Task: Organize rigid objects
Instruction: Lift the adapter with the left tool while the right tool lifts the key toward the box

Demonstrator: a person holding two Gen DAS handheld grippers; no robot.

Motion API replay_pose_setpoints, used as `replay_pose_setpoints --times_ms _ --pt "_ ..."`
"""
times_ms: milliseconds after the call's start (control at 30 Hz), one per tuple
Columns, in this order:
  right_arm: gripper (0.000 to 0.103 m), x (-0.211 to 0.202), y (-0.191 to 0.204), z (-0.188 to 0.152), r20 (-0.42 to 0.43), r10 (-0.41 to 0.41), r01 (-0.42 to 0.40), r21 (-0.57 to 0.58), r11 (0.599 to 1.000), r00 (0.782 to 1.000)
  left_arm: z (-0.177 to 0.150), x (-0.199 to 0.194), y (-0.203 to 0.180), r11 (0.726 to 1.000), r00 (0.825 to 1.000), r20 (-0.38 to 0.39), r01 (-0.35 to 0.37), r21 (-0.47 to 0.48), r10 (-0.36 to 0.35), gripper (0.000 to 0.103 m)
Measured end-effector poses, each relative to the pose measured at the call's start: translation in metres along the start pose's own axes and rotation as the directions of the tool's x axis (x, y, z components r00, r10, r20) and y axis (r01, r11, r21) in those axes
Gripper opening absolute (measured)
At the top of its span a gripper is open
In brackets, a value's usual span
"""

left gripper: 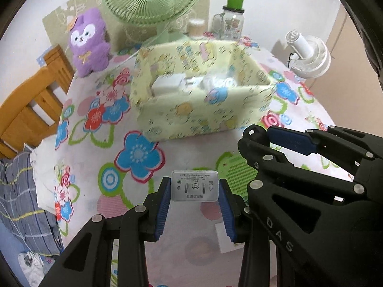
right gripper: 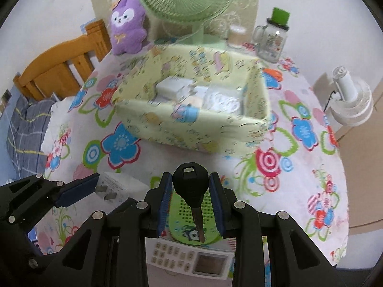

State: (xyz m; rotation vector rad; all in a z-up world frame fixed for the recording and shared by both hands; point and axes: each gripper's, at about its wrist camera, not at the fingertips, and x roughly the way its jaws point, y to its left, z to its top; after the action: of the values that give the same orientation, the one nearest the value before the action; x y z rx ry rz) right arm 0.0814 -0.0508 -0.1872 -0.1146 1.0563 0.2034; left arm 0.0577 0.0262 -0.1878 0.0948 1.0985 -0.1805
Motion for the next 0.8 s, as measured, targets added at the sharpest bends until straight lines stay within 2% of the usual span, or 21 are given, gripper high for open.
replay_pose_setpoints --times_ms 800 --pt "0.034 -0.048 -0.042 0.023 0.07 -0.015 0.011 0.055 0.998 0.997 0.04 -0.039 -0.04 0.999 0.996 0.078 -0.035 0.037 0.032 0.04"
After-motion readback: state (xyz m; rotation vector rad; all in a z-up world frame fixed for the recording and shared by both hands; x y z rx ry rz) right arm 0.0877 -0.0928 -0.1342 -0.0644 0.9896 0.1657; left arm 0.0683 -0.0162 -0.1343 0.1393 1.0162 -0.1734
